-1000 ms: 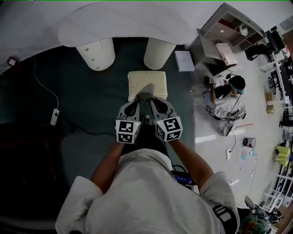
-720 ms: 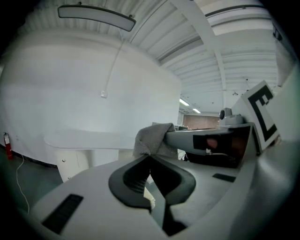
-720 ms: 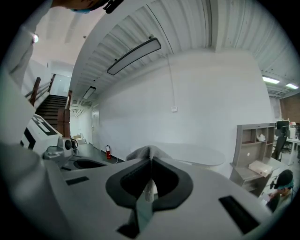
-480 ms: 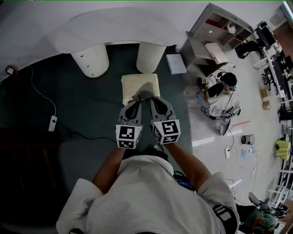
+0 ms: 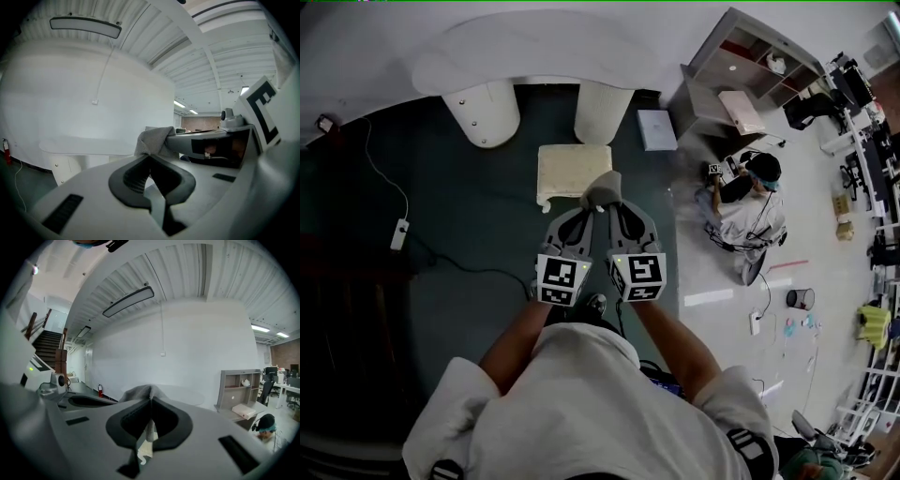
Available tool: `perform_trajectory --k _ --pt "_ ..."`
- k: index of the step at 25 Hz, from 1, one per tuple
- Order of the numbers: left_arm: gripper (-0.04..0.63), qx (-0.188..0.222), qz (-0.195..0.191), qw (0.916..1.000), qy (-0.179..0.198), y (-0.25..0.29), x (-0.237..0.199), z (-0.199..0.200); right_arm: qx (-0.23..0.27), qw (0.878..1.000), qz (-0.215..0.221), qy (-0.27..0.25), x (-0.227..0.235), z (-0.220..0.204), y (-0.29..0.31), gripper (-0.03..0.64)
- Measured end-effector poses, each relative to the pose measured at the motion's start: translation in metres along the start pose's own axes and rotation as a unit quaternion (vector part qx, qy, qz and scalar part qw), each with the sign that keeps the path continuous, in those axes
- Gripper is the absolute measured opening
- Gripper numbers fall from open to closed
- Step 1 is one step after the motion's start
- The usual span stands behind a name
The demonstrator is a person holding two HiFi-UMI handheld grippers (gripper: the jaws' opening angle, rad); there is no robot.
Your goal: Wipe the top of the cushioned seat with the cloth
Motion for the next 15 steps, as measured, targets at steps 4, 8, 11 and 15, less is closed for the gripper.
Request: perform_trajectory --k 4,8,11,15 --pt "0.017 -0.001 0.008 1.0 0.0 -0.004 0.027 -0.003 0.0 1.0 0.001 0.0 0.01 -0.013 -0.023 0.014" --pt "0.017 -0.008 0.012 0.9999 -0.003 -0.01 0.039 -0.005 0.007 1.0 -0.007 0.006 0.018 -0.013 -0.037 0.014" --pt "0.017 -0.009 0.013 0.9999 -0.001 -0.012 0.05 -0.008 0.01 1.0 -0.001 0.006 0.02 -0.015 -0.044 0.014" --pt "0.017 -0.003 0.012 0.9999 0.009 -0.004 0.068 0.003 0.008 1.0 0.001 0.001 0.035 -0.013 -0.053 0.014"
Point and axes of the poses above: the fingertips, and each gripper's own axes: y forward along the fingers, x to its right, z out of its top, the point moved 7 cm from there along -y, backward along the fingers, and after that the axes turned 14 degrees about z, right-handed, at the moved point
